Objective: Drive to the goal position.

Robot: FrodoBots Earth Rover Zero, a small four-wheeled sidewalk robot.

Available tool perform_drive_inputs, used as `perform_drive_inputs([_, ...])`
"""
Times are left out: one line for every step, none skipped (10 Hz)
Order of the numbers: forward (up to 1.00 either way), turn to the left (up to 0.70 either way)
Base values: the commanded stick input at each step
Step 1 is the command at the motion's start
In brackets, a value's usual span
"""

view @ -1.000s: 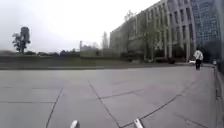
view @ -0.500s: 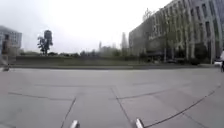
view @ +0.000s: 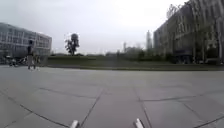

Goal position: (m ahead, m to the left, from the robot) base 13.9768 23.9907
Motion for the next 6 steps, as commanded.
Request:
perform_drive_inputs([0.00,0.70])
perform_drive_inputs([0.00,0.70])
perform_drive_inputs([0.00,0.70])
perform_drive_inputs([0.00,0.70])
perform_drive_inputs([0.00,0.70])
perform_drive_inputs([0.00,0.34])
